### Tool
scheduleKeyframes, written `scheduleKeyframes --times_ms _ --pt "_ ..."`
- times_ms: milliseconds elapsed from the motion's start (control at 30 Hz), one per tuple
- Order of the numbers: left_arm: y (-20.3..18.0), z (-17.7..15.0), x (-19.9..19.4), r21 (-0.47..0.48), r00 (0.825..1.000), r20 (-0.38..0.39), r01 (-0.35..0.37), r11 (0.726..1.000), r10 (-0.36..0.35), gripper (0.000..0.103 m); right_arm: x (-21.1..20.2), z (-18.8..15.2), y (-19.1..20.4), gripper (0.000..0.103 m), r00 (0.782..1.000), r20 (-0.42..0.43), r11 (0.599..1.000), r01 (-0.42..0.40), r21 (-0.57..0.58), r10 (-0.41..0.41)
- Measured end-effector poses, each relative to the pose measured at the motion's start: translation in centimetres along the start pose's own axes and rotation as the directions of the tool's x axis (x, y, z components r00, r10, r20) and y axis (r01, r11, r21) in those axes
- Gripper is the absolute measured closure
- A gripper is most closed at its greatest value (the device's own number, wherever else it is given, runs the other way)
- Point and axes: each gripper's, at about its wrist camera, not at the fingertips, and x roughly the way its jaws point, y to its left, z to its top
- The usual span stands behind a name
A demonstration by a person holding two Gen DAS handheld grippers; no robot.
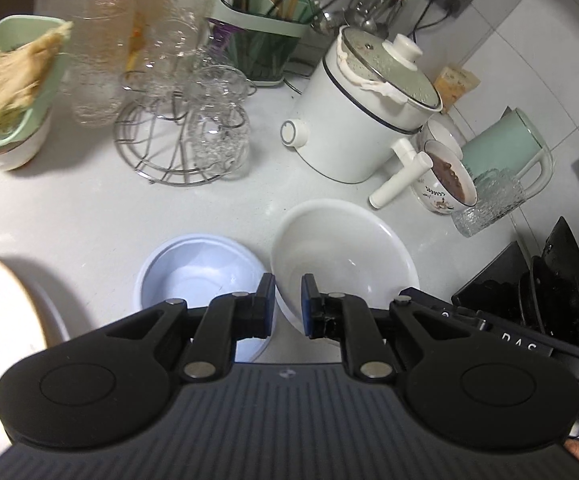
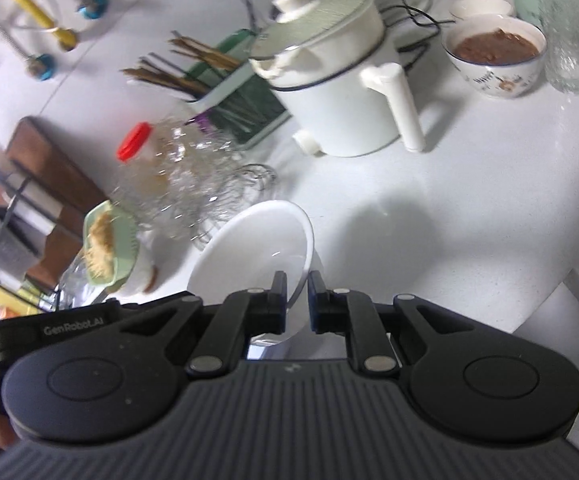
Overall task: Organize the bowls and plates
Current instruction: 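Close both grippers on the white bowl rim and lift it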
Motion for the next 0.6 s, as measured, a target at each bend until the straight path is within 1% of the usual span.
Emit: scheduleKeyframes --times_ms 200,400,500,600 --pt "0.6 -1.6 -2.7 -0.028 0.999 0.029 -0.022 0.999 0.023 0.087 -1.0 -0.9 1.3 0.089 0.999 -0.017 0.999 -0.027 -0.028 0.027" --pt "1.7 -1.7 -4.8 -0.040 0.998 0.051 -0.040 0.998 0.042 0.087 -0.9 -1.2 2.5 0.089 0.996 -0.053 0.996 -0.080 -0.049 0.078" --pt "2.6 -1.5 -5.0 -0.052 0.997 0.059 -0.051 0.997 0.054 0.087 -0.1 -1.2 3.2 0.089 0.994 -0.071 0.995 -0.089 -0.049 0.085" --pt "3.9 -1.2 -4.4 -0.079 0.997 0.045 -0.061 0.995 0.065 0.087 0.9 -1.4 3.8 0.089 0.993 -0.086 0.994 -0.088 -0.064 0.082"
